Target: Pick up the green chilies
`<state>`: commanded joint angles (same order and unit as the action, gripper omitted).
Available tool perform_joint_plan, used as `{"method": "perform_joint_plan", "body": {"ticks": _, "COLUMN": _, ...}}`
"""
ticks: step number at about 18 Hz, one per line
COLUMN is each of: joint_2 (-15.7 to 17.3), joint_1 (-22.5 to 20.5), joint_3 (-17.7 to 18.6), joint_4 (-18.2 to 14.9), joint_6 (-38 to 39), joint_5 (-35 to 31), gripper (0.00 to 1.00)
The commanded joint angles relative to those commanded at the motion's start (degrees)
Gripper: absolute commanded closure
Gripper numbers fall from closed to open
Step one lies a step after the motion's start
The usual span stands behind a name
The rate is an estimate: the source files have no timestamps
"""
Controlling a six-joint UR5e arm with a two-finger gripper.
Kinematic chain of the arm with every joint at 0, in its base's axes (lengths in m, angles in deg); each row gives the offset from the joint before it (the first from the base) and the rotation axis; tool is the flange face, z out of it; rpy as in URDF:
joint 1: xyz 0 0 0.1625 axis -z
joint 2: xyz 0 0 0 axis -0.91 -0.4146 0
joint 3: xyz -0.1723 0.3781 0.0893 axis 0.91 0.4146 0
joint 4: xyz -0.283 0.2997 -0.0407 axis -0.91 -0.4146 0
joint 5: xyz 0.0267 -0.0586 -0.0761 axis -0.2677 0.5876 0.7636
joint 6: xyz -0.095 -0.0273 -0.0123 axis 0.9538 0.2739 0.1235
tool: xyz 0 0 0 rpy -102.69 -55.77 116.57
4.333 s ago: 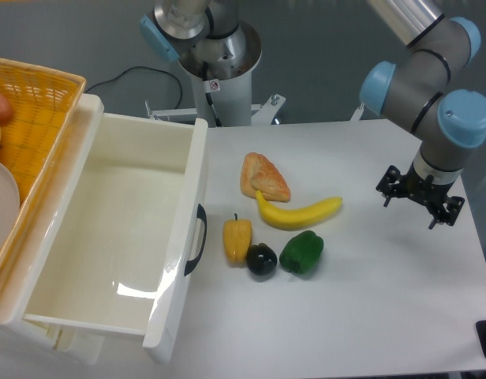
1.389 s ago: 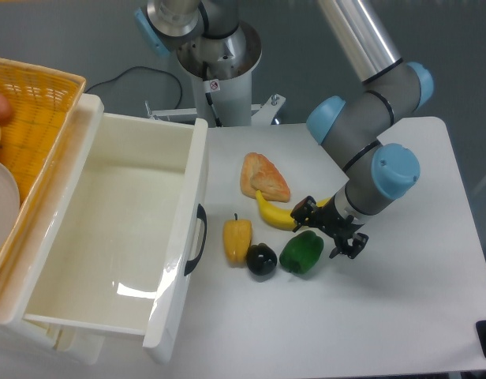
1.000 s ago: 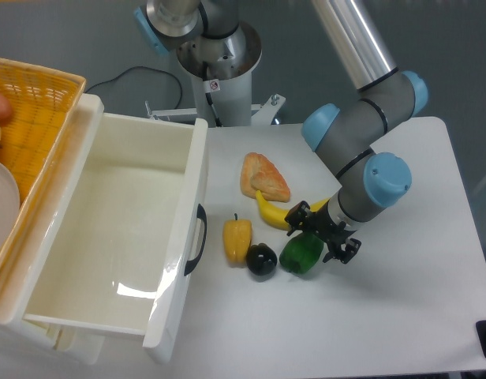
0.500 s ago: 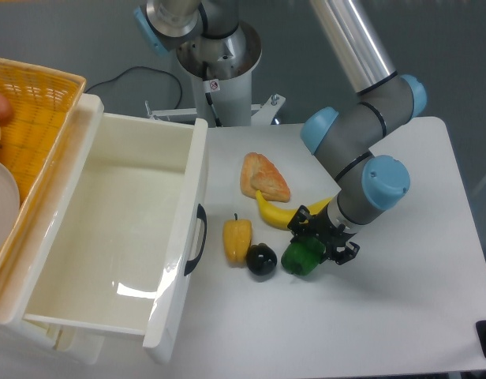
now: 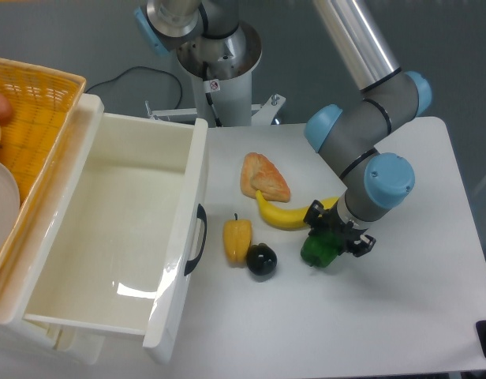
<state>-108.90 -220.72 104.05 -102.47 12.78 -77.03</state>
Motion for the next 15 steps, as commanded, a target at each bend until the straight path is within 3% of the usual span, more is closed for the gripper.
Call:
{"method": "perform_joint_plan", "body": {"ticks": 8, "joint_2": 2.6, "joint_1": -4.1, "joint_3": -5.5, "joint_4": -2.5, "joint_6": -0.3, "joint_5": -1.4, "gripper": 0.82}}
{"method": "perform_joint_plan", "body": {"ticks": 15, "joint_2": 1.9, "joint_1": -5.1, "joint_3": -8.4, "joint_4": -2.4, "joint_6": -1.2, "joint_5": -3.0, "gripper": 0.82}}
